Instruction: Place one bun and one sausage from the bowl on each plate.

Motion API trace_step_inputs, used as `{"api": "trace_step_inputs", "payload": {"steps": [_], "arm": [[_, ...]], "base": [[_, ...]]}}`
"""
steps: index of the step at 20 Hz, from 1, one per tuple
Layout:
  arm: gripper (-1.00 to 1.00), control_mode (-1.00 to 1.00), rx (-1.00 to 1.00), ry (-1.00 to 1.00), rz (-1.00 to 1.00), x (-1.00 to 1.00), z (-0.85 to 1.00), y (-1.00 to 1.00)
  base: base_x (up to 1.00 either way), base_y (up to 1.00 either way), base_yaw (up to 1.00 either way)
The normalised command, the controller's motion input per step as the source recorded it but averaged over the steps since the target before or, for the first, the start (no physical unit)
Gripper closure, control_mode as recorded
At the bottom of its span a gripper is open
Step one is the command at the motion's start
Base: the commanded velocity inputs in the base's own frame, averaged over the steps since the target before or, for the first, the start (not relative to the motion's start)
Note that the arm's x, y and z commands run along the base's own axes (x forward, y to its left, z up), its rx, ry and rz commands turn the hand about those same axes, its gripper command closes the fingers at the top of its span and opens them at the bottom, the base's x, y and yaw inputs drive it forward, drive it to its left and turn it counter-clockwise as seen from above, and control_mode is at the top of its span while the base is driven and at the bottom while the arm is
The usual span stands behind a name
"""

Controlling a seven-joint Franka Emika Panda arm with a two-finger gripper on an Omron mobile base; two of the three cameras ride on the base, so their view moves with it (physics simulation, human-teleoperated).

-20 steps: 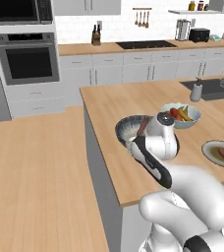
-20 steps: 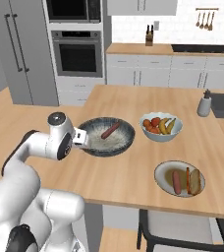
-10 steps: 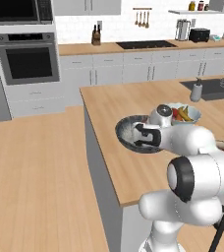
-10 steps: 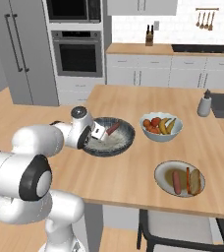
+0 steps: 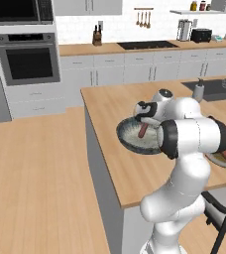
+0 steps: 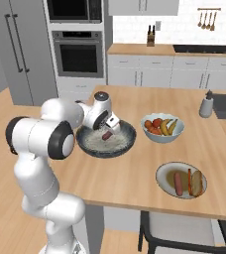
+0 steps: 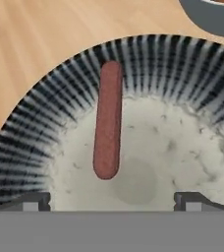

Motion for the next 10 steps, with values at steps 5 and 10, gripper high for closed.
{"api": "trace_step_inputs", "payload": {"steps": [5, 10], "arm": [[-1.00, -1.00, -0.05, 0.00, -0.03, 0.81, -0.59, 0.00], [-1.00, -1.00, -0.01, 0.03, -0.01, 0.29, -0.62, -0.06]], "base": [[0.00, 0.00, 0.00], [0.00, 0.00, 0.00]]}}
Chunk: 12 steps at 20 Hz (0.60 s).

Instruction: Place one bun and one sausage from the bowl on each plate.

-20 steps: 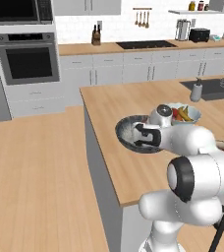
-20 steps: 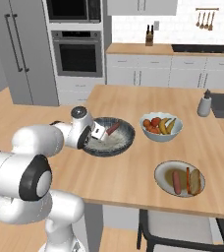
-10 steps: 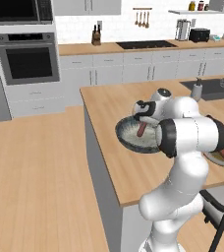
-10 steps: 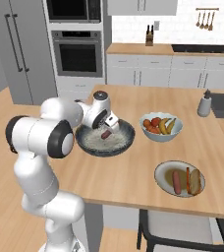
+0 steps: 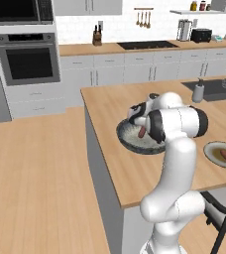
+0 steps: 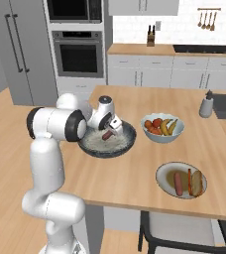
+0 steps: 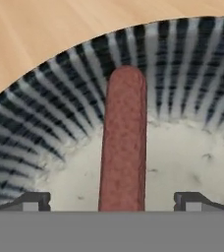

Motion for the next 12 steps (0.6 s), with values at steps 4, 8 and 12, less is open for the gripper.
{"api": "trace_step_inputs", "payload": {"steps": [4, 8, 12], "arm": [[-1.00, -1.00, 0.00, 0.03, 0.00, 0.00, -0.49, -0.01], [-1.00, -1.00, 0.00, 0.00, 0.00, 0.10, -0.28, 0.00], [-1.00, -1.00, 0.00, 0.05, 0.00, 0.13, -0.13, 0.00]], "base": [[0.00, 0.00, 0.00], [0.00, 0.00, 0.00], [0.00, 0.00, 0.00]]}}
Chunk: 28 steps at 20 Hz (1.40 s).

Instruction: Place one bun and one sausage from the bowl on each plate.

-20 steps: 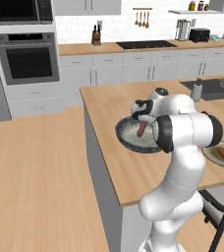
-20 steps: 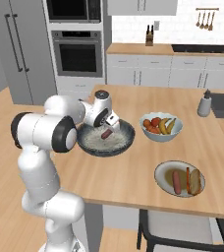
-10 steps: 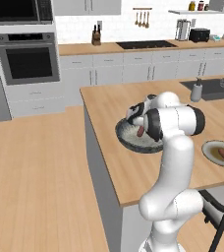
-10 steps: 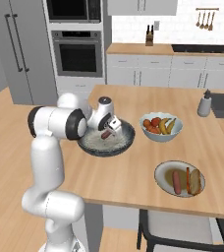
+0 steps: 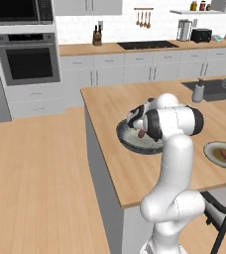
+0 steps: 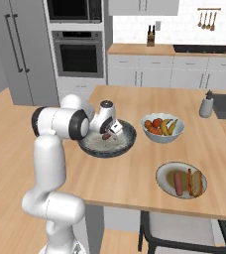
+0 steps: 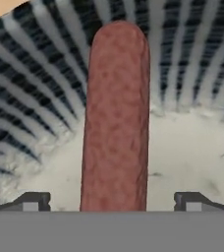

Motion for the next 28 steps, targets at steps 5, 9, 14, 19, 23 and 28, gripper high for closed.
{"api": "trace_step_inputs", "payload": {"steps": [5, 9, 14, 19, 23, 28], "arm": [[1.00, -1.00, 0.00, 0.06, 0.00, 0.02, -0.05, 0.00], [1.00, -1.00, 0.00, 0.14, 0.00, 0.00, 0.00, 0.00], [1.00, -1.00, -0.01, 0.04, 0.01, -0.24, 0.15, 0.04], [1.00, -1.00, -0.07, -0.10, 0.12, -0.97, 0.62, 0.14], [1.00, -1.00, -0.09, -0.19, 0.18, -1.00, 0.61, 0.22], [1.00, -1.00, -0.18, -0.15, 0.27, -1.00, 0.58, 0.24]], "base": [[0.00, 0.00, 0.00], [0.00, 0.00, 0.00], [0.00, 0.00, 0.00], [0.00, 0.00, 0.00], [0.00, 0.00, 0.00], [0.00, 0.00, 0.00]]}}
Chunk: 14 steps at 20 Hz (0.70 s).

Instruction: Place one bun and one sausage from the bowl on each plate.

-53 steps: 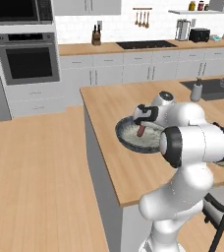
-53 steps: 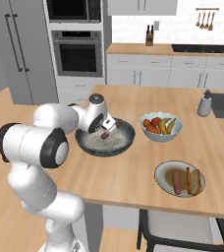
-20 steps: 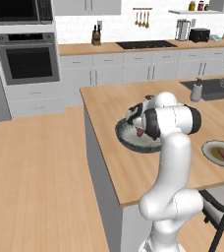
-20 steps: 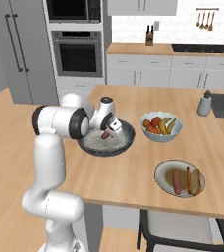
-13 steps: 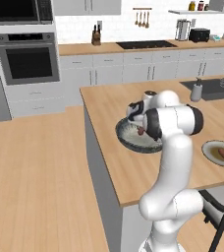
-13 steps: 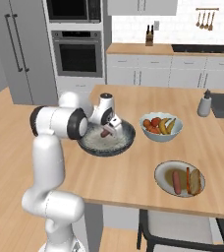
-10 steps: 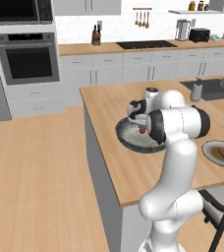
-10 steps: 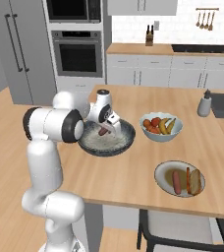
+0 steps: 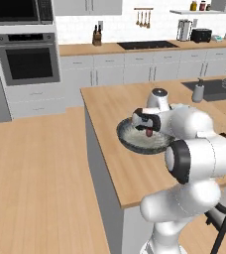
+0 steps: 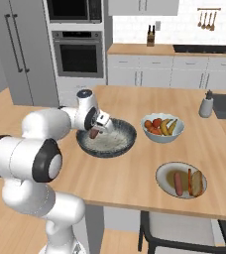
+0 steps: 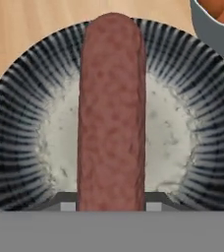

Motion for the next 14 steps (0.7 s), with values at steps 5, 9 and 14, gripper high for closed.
{"api": "trace_step_inputs", "payload": {"steps": [5, 9, 14], "arm": [[1.00, -1.00, -0.18, -0.03, 0.29, -1.00, 0.80, 0.23], [1.00, -1.00, -0.05, 0.00, 0.28, -1.00, 0.84, 0.12], [1.00, -1.00, 0.05, 0.09, 0.00, -1.00, 0.67, 0.00]], "base": [[0.00, 0.00, 0.00], [0.00, 0.00, 0.00], [0.00, 0.00, 0.00]]}}
